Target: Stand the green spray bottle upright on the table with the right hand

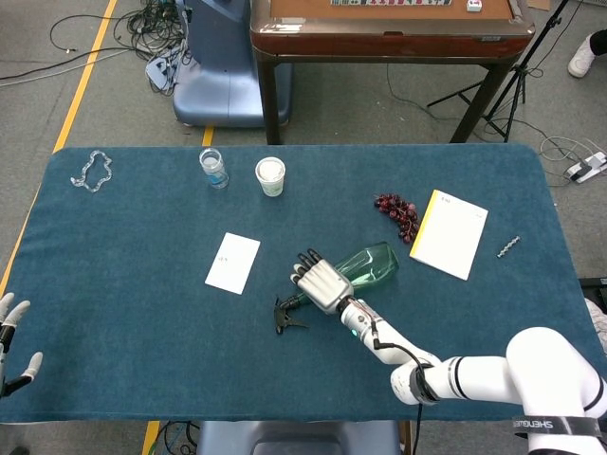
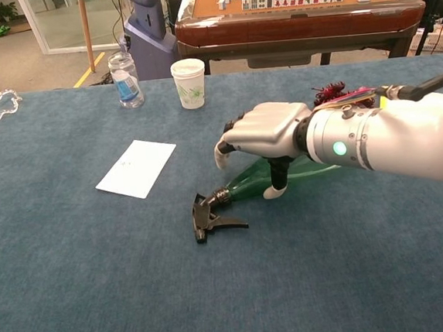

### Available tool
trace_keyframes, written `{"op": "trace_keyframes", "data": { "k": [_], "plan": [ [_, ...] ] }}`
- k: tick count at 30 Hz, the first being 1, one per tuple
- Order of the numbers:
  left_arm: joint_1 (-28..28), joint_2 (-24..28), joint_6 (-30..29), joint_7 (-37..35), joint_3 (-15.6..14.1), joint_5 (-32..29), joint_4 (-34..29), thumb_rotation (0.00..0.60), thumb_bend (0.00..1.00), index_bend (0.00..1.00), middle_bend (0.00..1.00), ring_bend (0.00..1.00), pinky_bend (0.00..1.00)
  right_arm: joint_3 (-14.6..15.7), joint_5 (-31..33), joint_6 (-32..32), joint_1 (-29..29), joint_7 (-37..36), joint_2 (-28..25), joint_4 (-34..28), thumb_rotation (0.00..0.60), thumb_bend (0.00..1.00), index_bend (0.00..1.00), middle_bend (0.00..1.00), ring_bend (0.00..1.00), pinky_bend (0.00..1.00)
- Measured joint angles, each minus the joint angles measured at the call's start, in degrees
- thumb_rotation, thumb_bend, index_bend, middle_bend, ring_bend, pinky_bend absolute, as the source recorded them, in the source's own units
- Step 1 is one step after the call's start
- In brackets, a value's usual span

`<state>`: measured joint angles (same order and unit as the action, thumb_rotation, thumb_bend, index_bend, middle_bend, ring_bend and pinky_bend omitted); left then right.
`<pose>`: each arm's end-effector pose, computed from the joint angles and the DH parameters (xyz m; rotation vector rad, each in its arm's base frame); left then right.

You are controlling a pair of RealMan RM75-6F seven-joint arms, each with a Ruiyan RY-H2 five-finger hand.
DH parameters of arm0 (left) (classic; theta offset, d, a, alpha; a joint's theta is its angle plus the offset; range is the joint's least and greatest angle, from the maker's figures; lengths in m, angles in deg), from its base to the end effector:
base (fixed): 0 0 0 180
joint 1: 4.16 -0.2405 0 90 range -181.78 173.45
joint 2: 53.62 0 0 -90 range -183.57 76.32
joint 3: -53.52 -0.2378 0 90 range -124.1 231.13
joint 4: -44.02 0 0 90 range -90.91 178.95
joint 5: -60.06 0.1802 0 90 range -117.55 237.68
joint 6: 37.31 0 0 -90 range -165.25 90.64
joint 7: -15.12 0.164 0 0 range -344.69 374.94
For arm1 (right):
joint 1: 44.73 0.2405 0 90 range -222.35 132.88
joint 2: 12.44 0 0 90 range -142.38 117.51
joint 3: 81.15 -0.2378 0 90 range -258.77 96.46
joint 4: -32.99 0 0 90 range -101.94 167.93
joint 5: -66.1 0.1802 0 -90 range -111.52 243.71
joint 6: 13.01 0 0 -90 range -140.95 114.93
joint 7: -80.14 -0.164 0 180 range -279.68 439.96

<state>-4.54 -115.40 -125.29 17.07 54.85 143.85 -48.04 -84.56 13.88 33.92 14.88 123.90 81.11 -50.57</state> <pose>-0.3067 0.1652 0.1972 -1.3118 -0.8914 -0.7716 -0.0688 -0.3373 -0.0562 2.2688 -0.4951 0.6196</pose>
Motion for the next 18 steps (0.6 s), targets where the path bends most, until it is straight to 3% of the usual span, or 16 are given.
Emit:
{"op": "trace_keyframes", "data": {
  "k": [9, 18],
  "plan": [
    [-0.2, 0.0, -0.1, -0.7, -0.1, 0.2, 0.1, 0.600, 0.36, 0.11, 0.00, 0.00, 0.00, 1.1, 0.4, 0.5, 0.4, 1.6, 1.1, 1.1, 0.600, 0.23, 0.36, 0.25, 0.05, 0.09],
    [-0.4, 0.3, -0.3, -1.3, -0.2, 0.6, -0.1, 0.600, 0.36, 0.11, 0.00, 0.00, 0.00, 0.8, -2.1, 1.5, -0.4, -1.0, 1.6, 2.0, 0.600, 0.30, 0.59, 0.41, 0.18, 0.09]
  ]
}}
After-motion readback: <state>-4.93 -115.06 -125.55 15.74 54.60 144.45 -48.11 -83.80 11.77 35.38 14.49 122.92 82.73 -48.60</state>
